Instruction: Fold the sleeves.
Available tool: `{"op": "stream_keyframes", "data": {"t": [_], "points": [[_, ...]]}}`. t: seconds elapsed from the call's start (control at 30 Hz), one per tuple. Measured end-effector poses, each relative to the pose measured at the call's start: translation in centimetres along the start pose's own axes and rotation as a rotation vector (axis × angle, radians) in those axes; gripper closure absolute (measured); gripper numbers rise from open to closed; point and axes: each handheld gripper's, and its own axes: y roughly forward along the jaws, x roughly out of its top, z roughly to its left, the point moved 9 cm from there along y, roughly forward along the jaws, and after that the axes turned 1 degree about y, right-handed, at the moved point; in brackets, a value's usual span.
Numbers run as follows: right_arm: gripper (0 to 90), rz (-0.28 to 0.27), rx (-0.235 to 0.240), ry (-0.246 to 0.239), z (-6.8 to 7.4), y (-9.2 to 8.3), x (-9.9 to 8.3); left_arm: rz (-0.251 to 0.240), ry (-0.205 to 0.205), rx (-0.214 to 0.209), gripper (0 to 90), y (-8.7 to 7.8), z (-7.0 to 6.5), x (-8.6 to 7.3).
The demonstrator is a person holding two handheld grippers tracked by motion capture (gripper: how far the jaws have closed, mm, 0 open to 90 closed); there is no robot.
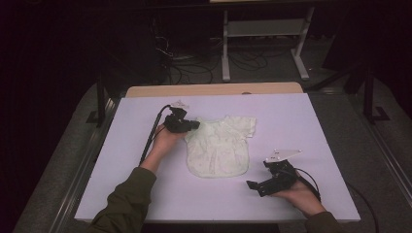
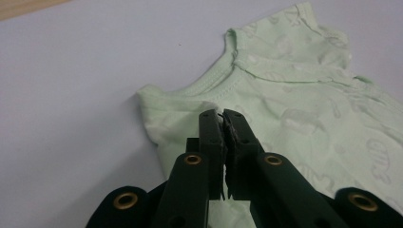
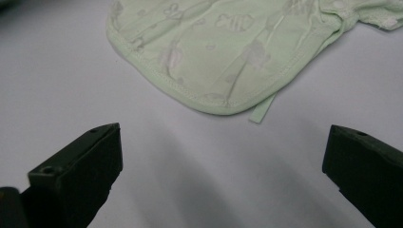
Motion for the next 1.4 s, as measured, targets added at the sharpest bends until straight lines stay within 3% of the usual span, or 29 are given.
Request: {"op": "stream_keyframes", "data": {"t": [1.07, 1.4], "points": [[0.0, -0.007, 0.012, -0.009, 0.2, 0.0, 0.1, 0.026, 0.028, -0.034, 83.2, 2.7, -2.5, 0.6], [0.0, -0.006, 0.012, -0.009, 0.3, 0.0, 0.1, 0.007, 0.015, -0.037, 70.8, 1.8, -2.5, 0.9]]}}
